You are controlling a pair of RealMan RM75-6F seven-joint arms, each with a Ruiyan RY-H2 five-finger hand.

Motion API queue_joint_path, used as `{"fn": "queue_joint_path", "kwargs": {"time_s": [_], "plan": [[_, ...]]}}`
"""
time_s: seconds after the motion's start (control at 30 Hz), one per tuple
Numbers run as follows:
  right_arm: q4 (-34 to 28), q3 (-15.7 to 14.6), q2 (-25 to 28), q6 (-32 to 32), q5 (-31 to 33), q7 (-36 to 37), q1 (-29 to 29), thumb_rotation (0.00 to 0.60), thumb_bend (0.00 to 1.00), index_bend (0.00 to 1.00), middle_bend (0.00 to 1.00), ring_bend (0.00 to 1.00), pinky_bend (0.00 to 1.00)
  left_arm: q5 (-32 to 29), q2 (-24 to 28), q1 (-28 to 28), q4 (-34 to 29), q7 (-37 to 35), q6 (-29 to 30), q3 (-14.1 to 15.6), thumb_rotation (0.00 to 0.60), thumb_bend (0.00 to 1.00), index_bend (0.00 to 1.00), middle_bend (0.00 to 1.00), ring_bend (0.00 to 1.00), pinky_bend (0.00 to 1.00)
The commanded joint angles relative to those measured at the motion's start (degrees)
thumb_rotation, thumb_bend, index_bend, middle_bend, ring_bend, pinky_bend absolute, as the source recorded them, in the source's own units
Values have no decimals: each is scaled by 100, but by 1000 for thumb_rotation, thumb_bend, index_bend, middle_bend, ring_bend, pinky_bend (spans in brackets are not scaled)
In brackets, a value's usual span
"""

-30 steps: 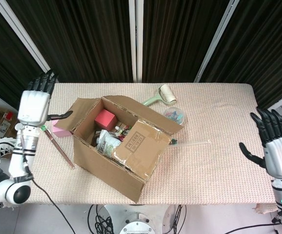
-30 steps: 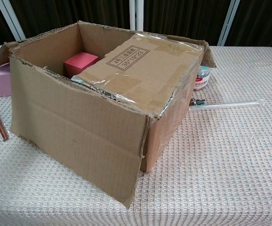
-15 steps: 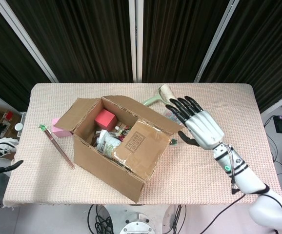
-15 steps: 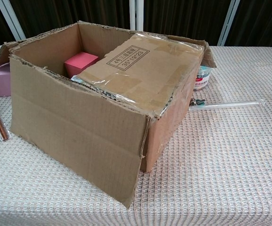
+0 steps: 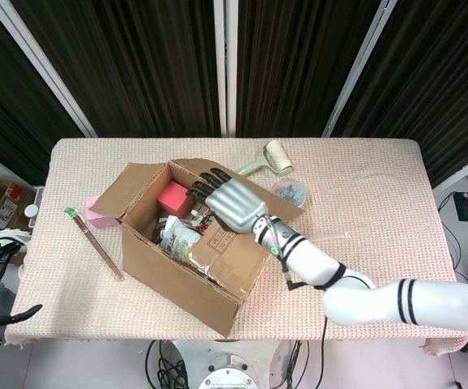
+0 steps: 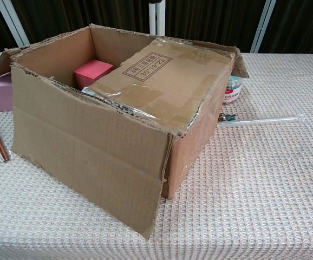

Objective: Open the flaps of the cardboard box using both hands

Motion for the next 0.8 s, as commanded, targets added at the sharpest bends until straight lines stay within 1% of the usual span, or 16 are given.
{"fn": "queue_joint_path", "kwargs": {"time_s": [0.03, 0.13, 0.27, 0.47, 0.63, 0.8], "plan": [[360, -498, -476, 133, 731, -569, 674, 600, 864, 147, 115, 0, 0, 63, -18, 27, 34, -38, 14, -6, 208, 0, 77, 102, 57, 189], [436, -703, -626, 248, 1042, -752, 934, 600, 890, 147, 118, 0, 0, 87, -43, 61, 76, -94, 38, -31, 208, 0, 77, 105, 57, 189], [482, -855, -745, 363, 1293, -820, 1131, 600, 900, 165, 144, 0, 0, 90, -82, 92, 146, -172, 34, -64, 206, 0, 77, 106, 57, 189], [482, -1023, -809, 433, 1450, -828, 1293, 600, 917, 257, 192, 0, 0, 100, -85, 108, 184, -239, -25, -99, 206, 0, 77, 106, 57, 189], [437, -1154, -832, 502, 1547, -867, 1414, 600, 923, 341, 231, 0, 0, 127, -68, 124, 188, -188, -72, -107, 191, 0, 73, 106, 57, 189], [278, -1198, -718, 570, 1591, -815, 1466, 600, 929, 436, 307, 0, 0, 146, -52, 129, 157, -187, -99, -133, 187, 0, 72, 106, 57, 189]]}}
